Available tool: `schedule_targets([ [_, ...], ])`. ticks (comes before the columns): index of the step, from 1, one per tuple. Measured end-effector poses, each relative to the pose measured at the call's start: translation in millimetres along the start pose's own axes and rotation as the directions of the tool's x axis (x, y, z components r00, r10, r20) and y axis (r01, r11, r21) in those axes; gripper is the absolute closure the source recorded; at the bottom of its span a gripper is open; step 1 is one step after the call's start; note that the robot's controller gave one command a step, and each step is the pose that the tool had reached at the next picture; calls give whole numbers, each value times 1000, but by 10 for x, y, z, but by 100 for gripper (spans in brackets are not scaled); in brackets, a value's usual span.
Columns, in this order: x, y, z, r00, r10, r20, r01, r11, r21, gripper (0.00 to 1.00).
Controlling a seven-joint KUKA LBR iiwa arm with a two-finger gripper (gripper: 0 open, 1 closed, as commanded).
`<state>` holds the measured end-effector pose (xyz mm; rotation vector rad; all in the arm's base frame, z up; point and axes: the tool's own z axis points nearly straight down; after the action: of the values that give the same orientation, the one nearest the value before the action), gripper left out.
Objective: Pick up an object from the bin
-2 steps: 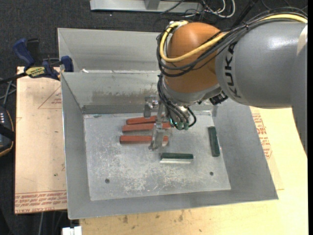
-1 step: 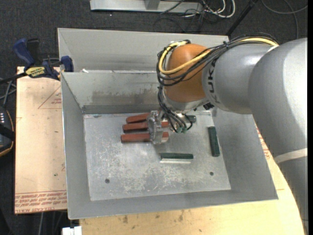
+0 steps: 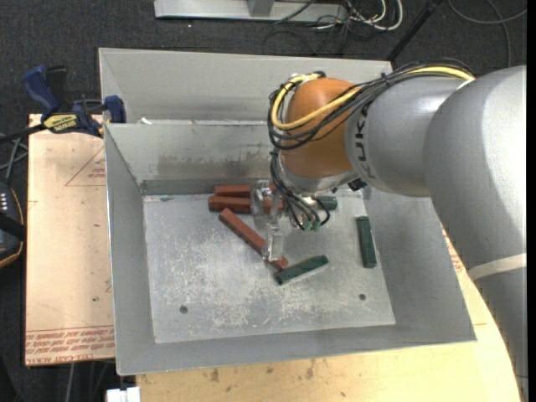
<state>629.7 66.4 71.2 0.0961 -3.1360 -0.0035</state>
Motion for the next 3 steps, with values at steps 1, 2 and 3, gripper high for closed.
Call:
schedule_targets([
  [1,-3,1,-2,1000,0,1,0,1000,0,0],
  [2,-3,2,-2,1000,1,1,-1,1000,0,0],
  [3,-66,-50,-14,1000,-14,8,14,1000,-1,0],
])
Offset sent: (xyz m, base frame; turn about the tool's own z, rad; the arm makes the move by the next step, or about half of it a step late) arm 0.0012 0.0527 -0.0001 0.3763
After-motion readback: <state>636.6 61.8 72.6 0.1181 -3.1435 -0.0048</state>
